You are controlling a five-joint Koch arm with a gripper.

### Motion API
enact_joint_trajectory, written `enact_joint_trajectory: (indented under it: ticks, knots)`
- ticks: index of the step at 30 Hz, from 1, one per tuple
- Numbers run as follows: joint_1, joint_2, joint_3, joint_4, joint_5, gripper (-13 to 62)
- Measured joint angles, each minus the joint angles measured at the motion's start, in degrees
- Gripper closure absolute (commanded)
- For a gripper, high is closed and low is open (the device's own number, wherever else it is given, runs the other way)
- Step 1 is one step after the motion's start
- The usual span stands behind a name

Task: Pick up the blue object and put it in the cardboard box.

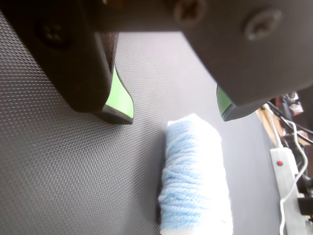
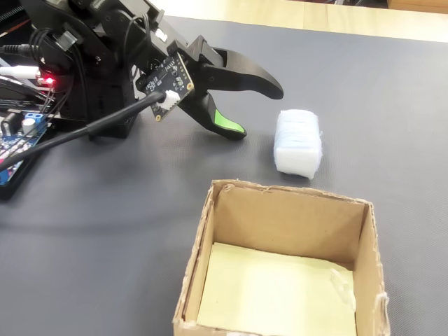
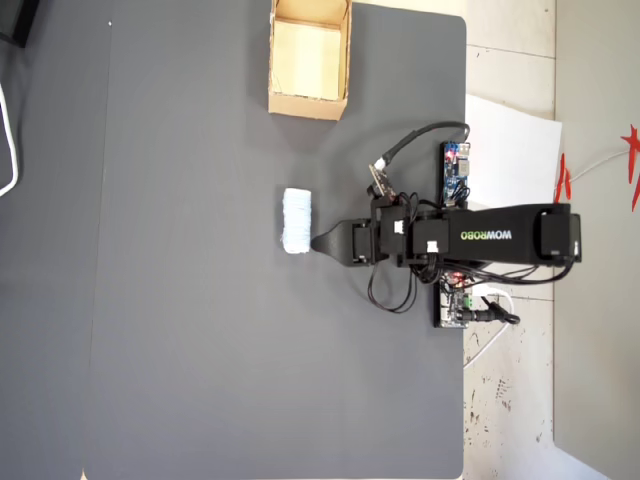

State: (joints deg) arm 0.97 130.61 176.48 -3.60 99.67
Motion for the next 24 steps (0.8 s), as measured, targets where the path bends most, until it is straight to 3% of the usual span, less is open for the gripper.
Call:
enact_joint_trajectory:
  ticks: [5, 24]
  knots:
    - [1.4, 0.0, 0.0, 0.0, -7.3, 15.4]
    - [1.1, 0.0, 0.0, 0.0, -7.3, 15.6]
